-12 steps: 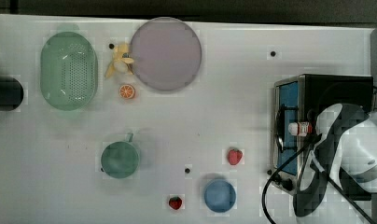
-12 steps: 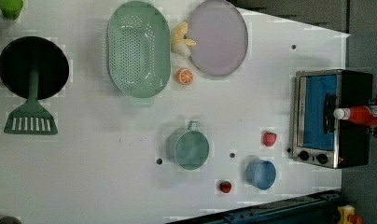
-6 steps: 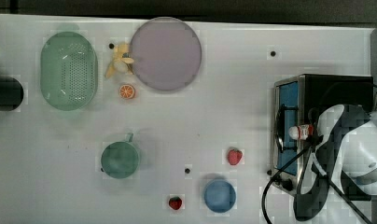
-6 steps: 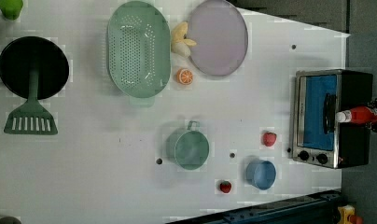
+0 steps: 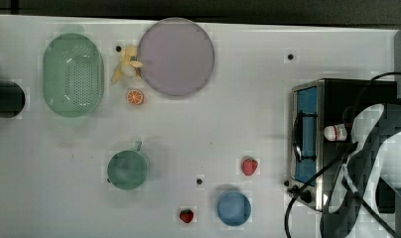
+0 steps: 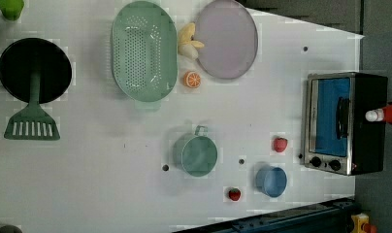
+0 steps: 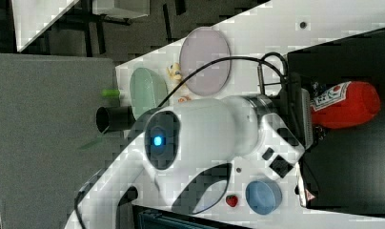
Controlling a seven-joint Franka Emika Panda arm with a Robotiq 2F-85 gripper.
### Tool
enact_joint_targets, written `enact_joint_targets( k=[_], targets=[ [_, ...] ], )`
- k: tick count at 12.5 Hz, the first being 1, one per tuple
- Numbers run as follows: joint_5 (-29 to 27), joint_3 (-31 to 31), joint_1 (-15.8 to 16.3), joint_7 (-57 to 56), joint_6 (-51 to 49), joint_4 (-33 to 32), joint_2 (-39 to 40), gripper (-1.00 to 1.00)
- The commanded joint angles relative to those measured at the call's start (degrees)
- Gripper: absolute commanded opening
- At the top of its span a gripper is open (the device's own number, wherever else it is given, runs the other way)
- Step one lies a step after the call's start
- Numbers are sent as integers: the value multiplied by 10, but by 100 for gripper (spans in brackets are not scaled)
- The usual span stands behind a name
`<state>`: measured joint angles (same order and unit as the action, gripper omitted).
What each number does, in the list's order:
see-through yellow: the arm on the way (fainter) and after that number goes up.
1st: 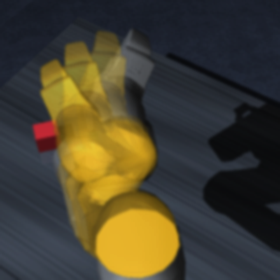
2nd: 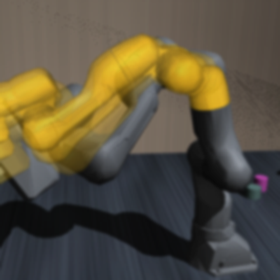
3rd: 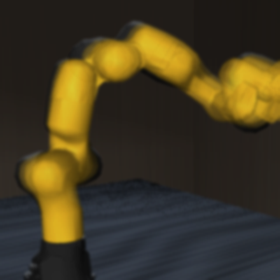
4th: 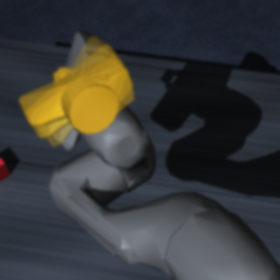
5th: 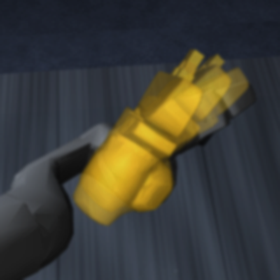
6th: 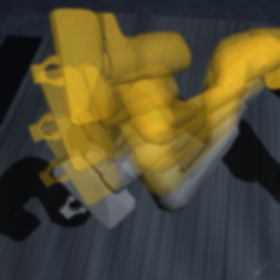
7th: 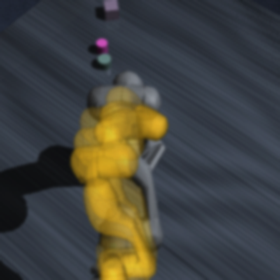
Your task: Pick Ketchup from oven and place it on table.
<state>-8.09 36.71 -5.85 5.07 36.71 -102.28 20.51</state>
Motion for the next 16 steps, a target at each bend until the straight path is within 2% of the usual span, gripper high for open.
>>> enact_joint_targets(
  k=[1, 5, 9, 13, 16],
  targets=[
    [12, -19, 36, -15, -76, 82, -75, 27],
    [53, -39, 77, -15, -265, 160, -107, 27],
    [62, -127, 119, -15, -341, 169, -130, 27],
    [62, -230, 141, -14, -348, 134, -129, 27],
    [64, -272, 147, -14, -334, 66, -129, 27]
  ],
)
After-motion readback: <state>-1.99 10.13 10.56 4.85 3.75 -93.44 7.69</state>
